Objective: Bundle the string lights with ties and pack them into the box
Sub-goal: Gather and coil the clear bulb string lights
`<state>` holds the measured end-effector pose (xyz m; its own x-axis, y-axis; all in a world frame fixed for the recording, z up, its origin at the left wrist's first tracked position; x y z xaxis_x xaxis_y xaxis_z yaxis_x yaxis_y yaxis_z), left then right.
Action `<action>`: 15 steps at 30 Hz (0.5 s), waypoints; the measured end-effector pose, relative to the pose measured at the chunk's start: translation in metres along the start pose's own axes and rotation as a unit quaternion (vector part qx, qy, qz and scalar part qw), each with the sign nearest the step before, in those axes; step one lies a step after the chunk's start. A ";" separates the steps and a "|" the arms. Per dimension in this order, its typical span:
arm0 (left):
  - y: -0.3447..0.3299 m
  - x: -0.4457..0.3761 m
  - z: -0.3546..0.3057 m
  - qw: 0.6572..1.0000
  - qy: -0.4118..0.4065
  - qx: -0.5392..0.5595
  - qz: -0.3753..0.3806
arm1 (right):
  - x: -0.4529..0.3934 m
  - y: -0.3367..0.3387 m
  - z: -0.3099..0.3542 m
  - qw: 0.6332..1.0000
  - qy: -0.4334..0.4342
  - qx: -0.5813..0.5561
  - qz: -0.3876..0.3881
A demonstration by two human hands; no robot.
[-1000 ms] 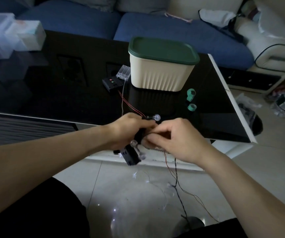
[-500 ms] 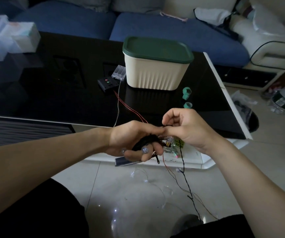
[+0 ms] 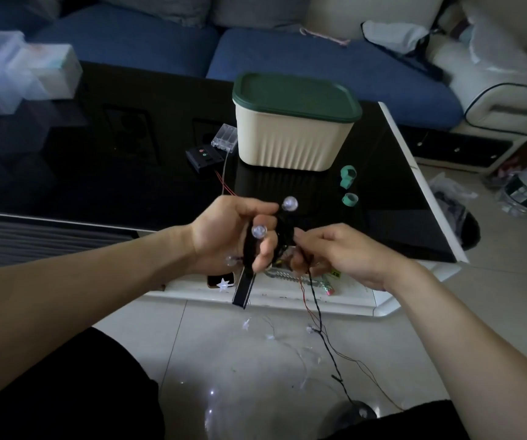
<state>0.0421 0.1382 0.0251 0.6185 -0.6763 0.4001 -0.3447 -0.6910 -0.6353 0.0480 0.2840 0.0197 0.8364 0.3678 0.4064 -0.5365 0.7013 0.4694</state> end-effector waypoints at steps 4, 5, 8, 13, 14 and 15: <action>0.005 0.004 -0.021 0.993 -0.095 0.052 -0.043 | -0.003 -0.013 -0.005 0.995 -0.067 -0.075 0.024; 0.006 0.005 -0.025 0.991 -0.113 0.063 -0.045 | -0.004 -0.015 -0.005 0.993 -0.082 -0.084 0.021; 0.007 0.006 -0.031 0.985 -0.152 0.070 -0.037 | -0.006 -0.018 -0.009 0.991 -0.118 -0.069 0.013; 0.011 0.001 -0.030 0.983 -0.164 0.076 -0.043 | -0.006 -0.025 -0.004 0.987 -0.073 0.140 0.015; 0.013 -0.001 -0.028 0.983 -0.166 0.064 -0.049 | -0.005 -0.029 0.001 0.987 -0.058 0.149 0.026; 0.014 -0.003 -0.025 0.984 -0.163 0.044 -0.057 | -0.003 -0.033 0.006 0.987 -0.043 0.152 0.038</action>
<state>0.0177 0.1241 0.0311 0.8477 -0.4688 0.2484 -0.2066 -0.7229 -0.6593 0.0624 0.2559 0.0072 0.7870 0.3497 0.5083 -0.6169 0.4542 0.6427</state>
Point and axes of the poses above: each hand's wrist, its own x-axis away from the middle knuckle, its own y-axis out of the back of the hand, z = x × y, the point moved 6 cm from there along -x, towards the middle knuckle, and after that the axes turned 9 degrees about x, right-handed, at the moved point
